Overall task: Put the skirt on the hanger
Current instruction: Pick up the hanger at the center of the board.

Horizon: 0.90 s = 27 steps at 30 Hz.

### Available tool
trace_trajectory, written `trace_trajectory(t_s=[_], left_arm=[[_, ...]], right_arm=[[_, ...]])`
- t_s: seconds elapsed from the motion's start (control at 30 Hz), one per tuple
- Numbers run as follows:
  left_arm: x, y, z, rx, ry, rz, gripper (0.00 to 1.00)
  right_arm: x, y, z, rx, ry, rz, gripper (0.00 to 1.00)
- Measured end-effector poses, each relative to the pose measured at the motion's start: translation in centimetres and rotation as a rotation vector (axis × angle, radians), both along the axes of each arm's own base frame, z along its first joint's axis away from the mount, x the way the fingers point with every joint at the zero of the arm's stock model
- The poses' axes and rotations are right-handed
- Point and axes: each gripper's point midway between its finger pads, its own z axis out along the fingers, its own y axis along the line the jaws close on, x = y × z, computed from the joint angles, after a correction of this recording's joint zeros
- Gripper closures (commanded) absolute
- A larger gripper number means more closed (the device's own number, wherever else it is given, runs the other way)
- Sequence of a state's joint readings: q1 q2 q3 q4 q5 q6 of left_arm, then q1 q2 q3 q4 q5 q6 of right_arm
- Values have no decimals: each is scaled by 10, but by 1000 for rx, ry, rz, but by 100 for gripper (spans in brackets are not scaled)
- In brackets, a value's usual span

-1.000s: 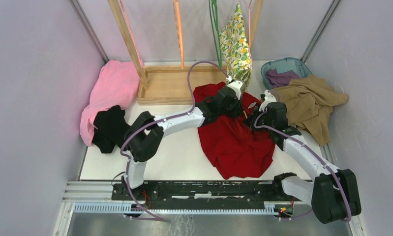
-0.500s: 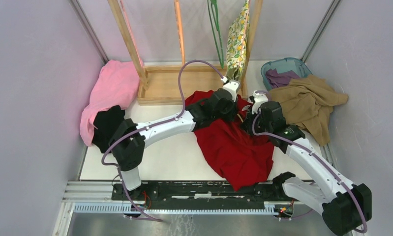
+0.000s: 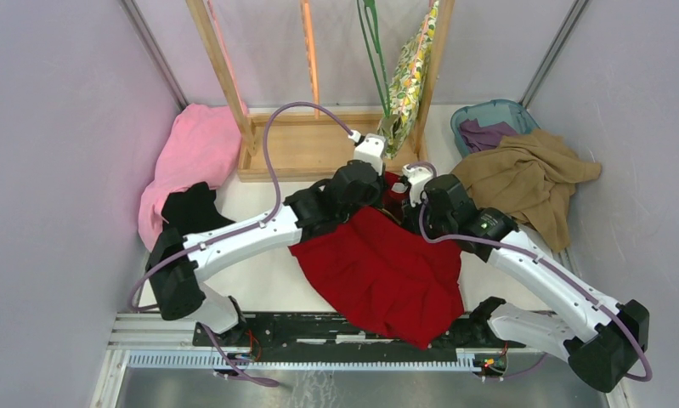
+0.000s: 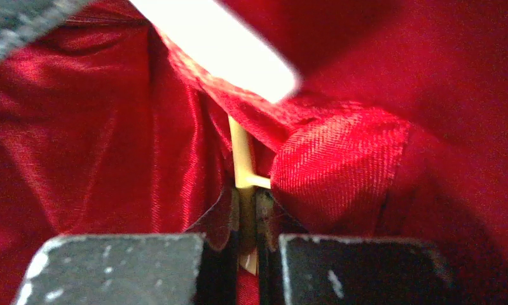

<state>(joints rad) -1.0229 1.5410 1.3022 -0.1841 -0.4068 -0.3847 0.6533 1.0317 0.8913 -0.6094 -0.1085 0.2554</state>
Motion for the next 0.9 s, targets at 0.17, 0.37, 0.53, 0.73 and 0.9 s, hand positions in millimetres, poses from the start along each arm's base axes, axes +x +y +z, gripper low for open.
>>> trace_trajectory(t_s=[0.17,0.37,0.53,0.73,0.9], left_arm=[[-5,8,3,1,-6,7,76],[-20,8,-8,34,15,-23,71],[-37,11,14,-3,-7,-54,68],[-64,22,68,-115,-66,-101,48],[-75,41,104,-199,-111,-106,32]], right_arm=[[-7,-1,3,-19,-1,13,99],[-8,-6,32,-5,-61,7,99],[-14,2,55,3,-83,74,99],[-16,26,81,27,-122,171,99],[-19,34,82,24,-115,216,99]])
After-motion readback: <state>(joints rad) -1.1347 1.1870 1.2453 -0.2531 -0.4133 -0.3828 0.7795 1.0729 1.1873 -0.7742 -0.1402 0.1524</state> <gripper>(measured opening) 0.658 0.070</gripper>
